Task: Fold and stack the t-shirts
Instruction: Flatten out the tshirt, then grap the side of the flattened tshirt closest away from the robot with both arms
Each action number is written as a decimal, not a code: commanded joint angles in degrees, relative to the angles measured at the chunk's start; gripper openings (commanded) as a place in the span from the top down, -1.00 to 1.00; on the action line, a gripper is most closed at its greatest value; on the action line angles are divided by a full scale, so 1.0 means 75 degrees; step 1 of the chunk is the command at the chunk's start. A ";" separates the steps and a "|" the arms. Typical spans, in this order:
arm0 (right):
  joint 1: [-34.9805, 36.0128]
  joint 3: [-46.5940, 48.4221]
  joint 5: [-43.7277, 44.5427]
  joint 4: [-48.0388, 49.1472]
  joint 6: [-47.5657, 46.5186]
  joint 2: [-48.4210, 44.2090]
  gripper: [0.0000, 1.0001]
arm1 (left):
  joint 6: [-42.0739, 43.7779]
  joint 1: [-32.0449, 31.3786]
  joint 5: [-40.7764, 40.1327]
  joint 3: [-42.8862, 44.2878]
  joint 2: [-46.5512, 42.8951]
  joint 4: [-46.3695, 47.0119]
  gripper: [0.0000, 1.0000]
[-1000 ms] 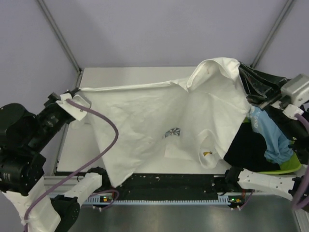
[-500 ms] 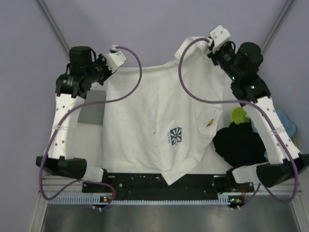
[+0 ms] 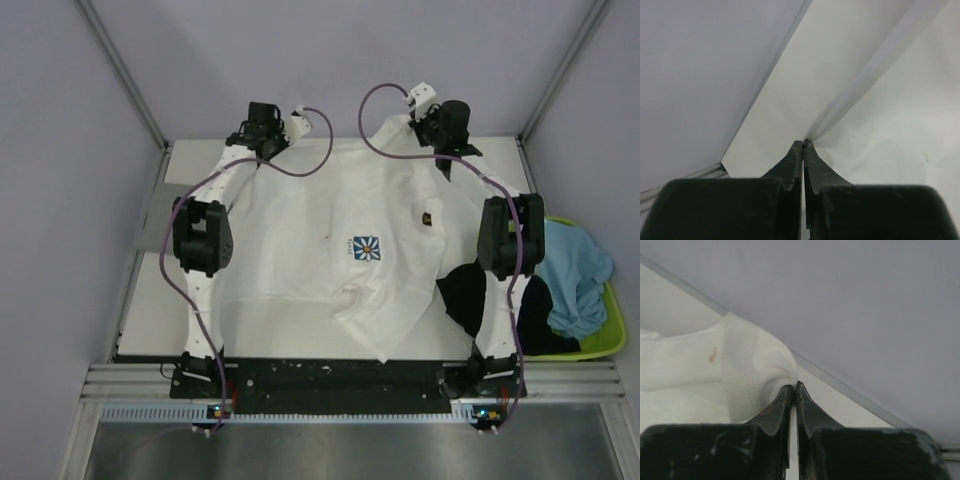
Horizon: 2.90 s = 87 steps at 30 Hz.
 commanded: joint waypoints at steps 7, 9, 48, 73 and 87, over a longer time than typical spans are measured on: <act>-0.0265 0.2566 0.1577 0.2164 0.0517 0.1990 1.00 | 0.1575 -0.0259 -0.2750 0.0921 0.1601 0.4353 1.00; -0.0277 0.3069 0.1578 0.2082 0.0764 0.2271 1.00 | 0.1588 -0.0259 -0.3008 0.1482 0.2046 0.4533 0.72; 0.5665 -0.7439 -0.0182 -0.5454 -0.2763 -0.5896 -0.50 | 0.4014 0.1616 0.1984 -0.8745 -0.4891 0.0254 -0.67; 0.6462 -0.7440 0.0922 -0.9132 -0.2281 -0.7463 1.00 | 0.3241 0.1616 0.1549 -0.9449 -0.6085 -0.2027 1.00; 0.4764 -0.7019 0.0395 -0.9111 -0.3195 -0.8238 1.00 | 0.2374 0.1616 0.2639 -0.8676 -0.6402 -0.4104 1.00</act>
